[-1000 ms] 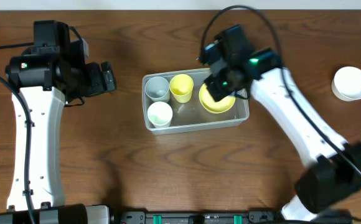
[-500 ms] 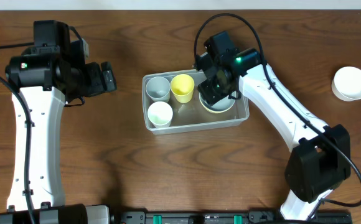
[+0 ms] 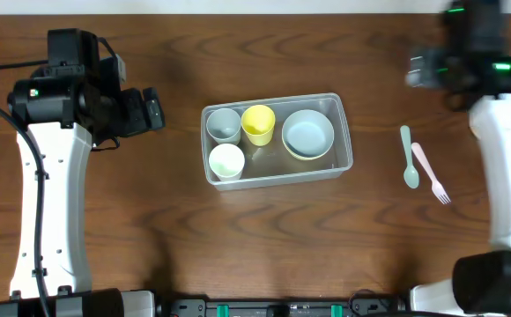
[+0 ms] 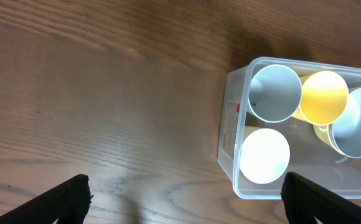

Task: Pack container
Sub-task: 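Place the white bowl onto the yellow bowl in the container, then grasp the second white bowl with the right gripper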

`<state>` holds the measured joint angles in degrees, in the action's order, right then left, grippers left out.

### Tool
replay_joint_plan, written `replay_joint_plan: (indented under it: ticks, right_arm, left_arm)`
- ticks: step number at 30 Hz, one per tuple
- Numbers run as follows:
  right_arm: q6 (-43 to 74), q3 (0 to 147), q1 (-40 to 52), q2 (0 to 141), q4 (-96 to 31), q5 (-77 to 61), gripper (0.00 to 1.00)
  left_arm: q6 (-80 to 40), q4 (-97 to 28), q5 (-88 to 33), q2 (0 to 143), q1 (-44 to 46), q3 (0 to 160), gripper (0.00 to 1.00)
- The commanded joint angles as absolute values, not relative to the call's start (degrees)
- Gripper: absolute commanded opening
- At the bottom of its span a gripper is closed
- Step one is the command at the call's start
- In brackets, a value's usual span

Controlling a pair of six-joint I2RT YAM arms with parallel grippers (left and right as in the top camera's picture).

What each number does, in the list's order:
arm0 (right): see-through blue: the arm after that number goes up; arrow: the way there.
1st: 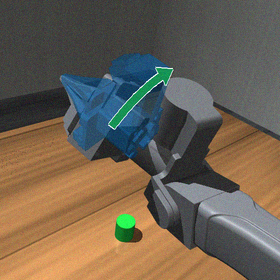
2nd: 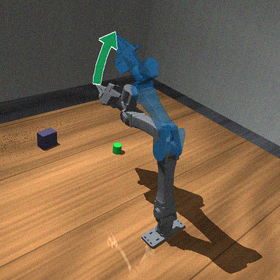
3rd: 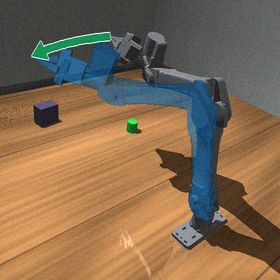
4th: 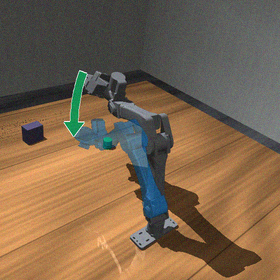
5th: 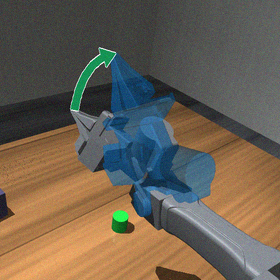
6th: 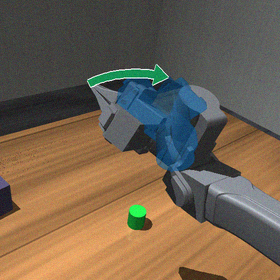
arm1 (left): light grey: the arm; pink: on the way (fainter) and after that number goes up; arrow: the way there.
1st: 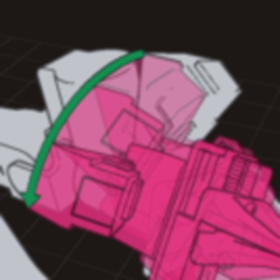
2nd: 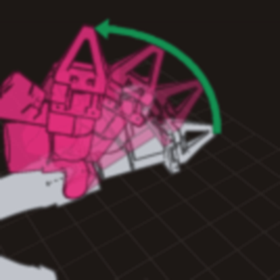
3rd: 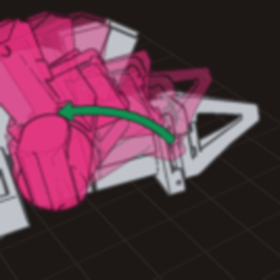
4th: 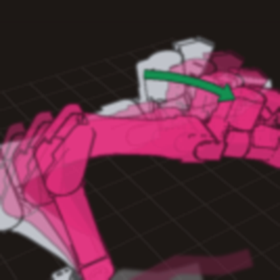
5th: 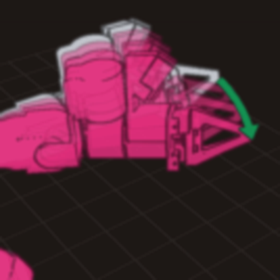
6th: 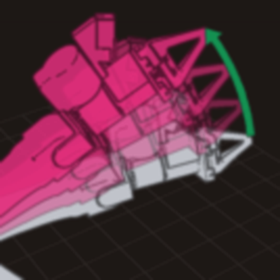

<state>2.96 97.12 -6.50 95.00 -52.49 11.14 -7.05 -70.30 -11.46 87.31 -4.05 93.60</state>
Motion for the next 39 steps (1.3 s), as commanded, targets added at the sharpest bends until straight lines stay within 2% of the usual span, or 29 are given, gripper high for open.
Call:
replay_joint_plan:
  ticks: [1,8,22,27,30,33,37,39]
  right_arm:
    - [2.9,96.97,-14.33,98.45,-51.94,6.94,0.86]
    - [2.44,96.97,-22.55,109.49,-50.76,2.09,0.85]
    - [0.14,96.97,-23.66,125.43,-47.79,2.09,0.87]
    - [0.14,96.97,-23.73,126.37,-48.21,1.34,0.79]
    - [-0.95,96.97,-23.73,126.34,-49.71,-0.36,0.63]
    - [-1.37,96.97,-23.7,126.34,-50.57,-0.71,0.41]
    - [-1.34,96.97,-23.7,126.34,-51.59,-0.71,0.19]
    - [-1.32,96.97,-23.66,126.34,-51.96,-0.71,0.12]
  left_arm:
    - [-6.04,-70.5,-11.55,86.8,-3.95,93.21,0.98]
    - [-6.07,-70.5,-11.53,86.8,-3.95,93.21,0.98]
    - [-6.07,-71.4,-11.53,86.8,-3.95,93.21,0.98]
    - [-6.07,-71.4,-11.53,86.8,-3.95,93.21,0.98]
    - [-6.07,-71.48,-11.55,86.8,-3.95,93.21,0.98]
    - [-6.07,-71.7,-11.53,86.8,-3.95,93.21,0.98]
    - [-6.07,-71.79,-11.53,86.8,-3.95,93.21,0.98]
    - [-6.07,-71.79,-11.53,86.8,-3.95,93.21,0.98]
